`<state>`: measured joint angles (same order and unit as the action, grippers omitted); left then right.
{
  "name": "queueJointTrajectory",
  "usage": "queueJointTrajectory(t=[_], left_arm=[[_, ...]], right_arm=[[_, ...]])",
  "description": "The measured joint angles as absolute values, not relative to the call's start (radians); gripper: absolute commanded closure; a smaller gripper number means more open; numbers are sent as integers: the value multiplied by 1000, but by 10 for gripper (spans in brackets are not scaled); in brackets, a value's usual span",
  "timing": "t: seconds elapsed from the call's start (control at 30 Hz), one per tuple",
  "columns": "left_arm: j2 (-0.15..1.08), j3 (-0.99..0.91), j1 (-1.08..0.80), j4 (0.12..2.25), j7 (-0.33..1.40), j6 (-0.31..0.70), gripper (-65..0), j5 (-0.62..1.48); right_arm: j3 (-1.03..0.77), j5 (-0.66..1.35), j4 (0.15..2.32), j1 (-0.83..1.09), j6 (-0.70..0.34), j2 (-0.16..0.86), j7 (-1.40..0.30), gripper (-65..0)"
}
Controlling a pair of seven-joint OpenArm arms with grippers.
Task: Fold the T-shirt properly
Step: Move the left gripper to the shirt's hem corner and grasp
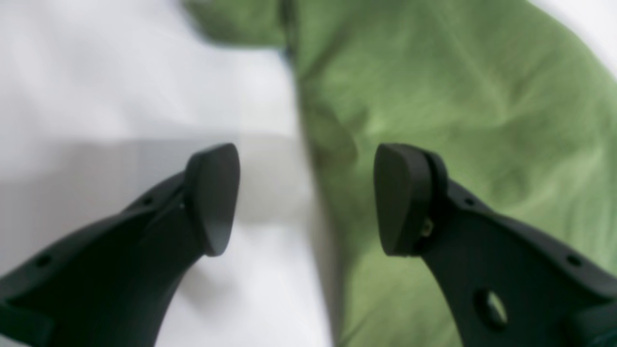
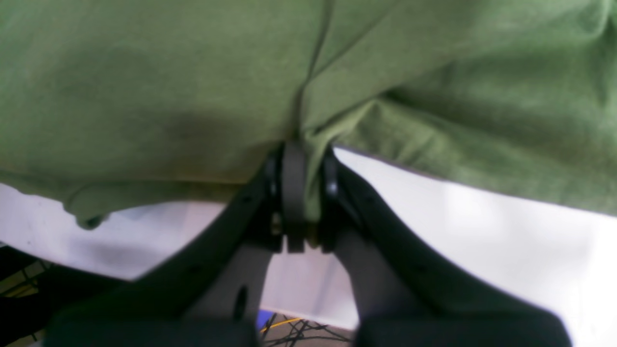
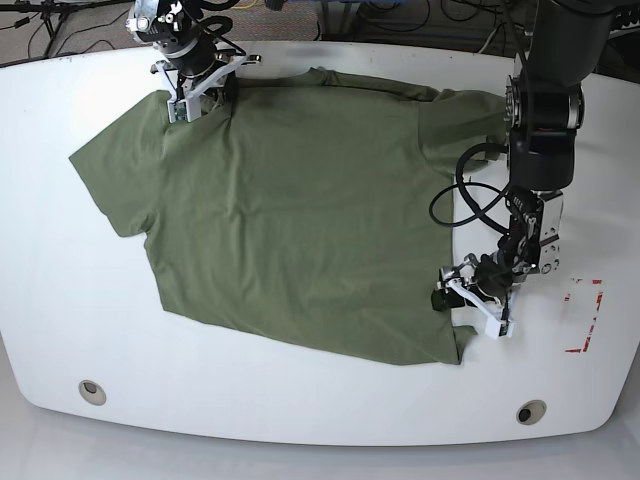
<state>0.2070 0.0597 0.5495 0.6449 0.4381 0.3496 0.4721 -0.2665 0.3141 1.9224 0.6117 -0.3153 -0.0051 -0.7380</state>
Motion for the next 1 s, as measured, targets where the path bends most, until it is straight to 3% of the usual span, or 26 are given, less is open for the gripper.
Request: queueJointTrajectory(t=[0.43, 0.5, 0.73, 0.8, 1.0], left_arm=[[127, 55, 563, 617, 413, 353, -404, 403], [117, 56, 563, 617, 413, 353, -375, 403], [112, 72, 560, 615, 422, 357, -46, 403], [112, 96, 558, 615, 421, 356, -7, 406], [105, 125, 558, 619, 427, 356, 0, 412]], right_arm=[[-264, 314, 1922, 598, -315, 23, -745, -5], [-267, 313, 1922, 597, -315, 23, -745, -5], [-267, 315, 1919, 589, -316, 47, -752, -5], [-270, 314, 1918, 586, -315, 51, -752, -5], [-270, 311, 1918, 577, -315, 50, -756, -5]])
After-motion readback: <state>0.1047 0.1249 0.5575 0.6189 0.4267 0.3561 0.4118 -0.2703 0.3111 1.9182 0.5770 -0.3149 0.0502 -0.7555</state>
